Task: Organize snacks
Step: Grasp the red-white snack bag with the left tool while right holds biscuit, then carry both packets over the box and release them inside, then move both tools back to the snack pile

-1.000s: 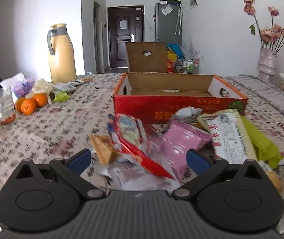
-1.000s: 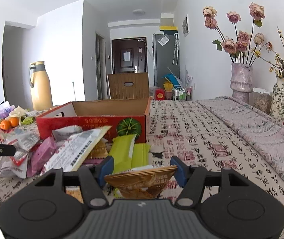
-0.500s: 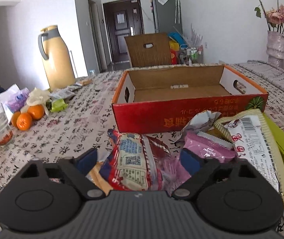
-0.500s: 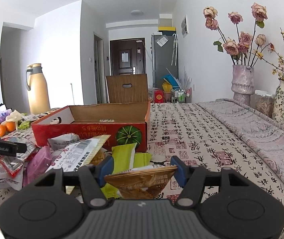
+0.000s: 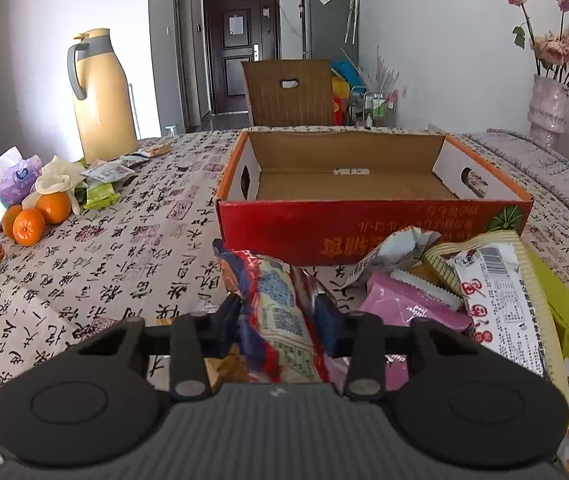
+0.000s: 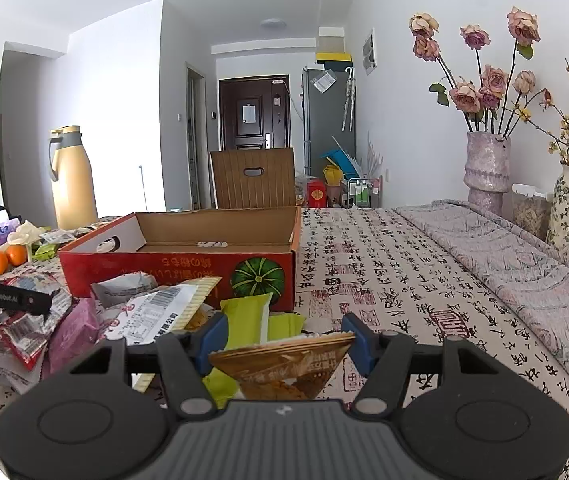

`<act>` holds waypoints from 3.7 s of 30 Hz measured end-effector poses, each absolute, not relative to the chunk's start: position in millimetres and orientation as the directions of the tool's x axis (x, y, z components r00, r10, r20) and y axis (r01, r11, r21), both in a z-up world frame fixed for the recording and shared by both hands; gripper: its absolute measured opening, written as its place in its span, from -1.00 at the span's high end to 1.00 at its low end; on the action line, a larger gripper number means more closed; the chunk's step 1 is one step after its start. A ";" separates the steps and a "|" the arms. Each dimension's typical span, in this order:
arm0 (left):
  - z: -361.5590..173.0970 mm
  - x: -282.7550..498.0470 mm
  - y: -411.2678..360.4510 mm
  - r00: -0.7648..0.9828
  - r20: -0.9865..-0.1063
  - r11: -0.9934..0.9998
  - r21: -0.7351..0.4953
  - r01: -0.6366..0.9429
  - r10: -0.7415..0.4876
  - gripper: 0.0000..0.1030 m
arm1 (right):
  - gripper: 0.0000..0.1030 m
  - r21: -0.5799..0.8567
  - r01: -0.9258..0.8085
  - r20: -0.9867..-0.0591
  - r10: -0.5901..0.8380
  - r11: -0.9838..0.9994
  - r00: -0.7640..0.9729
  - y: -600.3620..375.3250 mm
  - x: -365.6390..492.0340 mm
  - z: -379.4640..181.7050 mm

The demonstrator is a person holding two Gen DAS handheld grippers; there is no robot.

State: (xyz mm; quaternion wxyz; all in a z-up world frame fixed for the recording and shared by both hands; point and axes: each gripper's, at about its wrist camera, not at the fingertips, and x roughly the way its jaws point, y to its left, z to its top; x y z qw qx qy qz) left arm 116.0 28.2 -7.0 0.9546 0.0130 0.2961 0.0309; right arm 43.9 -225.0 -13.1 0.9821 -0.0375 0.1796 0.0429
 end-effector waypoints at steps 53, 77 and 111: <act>80.2 287.2 13.2 0.874 -0.480 0.995 0.092 -0.034 0.074 0.53 | -0.20 -0.209 -0.243 -0.383 0.149 0.947 0.912 -130.5 278.1 66.0; 38.7 318.2 29.0 0.833 -0.539 0.992 0.098 -0.081 0.122 -0.71 | -0.89 -0.175 -0.255 -0.528 0.128 0.951 0.839 -133.2 328.4 18.8; 69.2 169.3 21.9 0.918 -0.385 0.995 0.057 -0.084 0.100 -1.00 | -1.00 -0.133 -0.231 -0.359 0.171 0.964 0.918 -170.1 174.7 60.4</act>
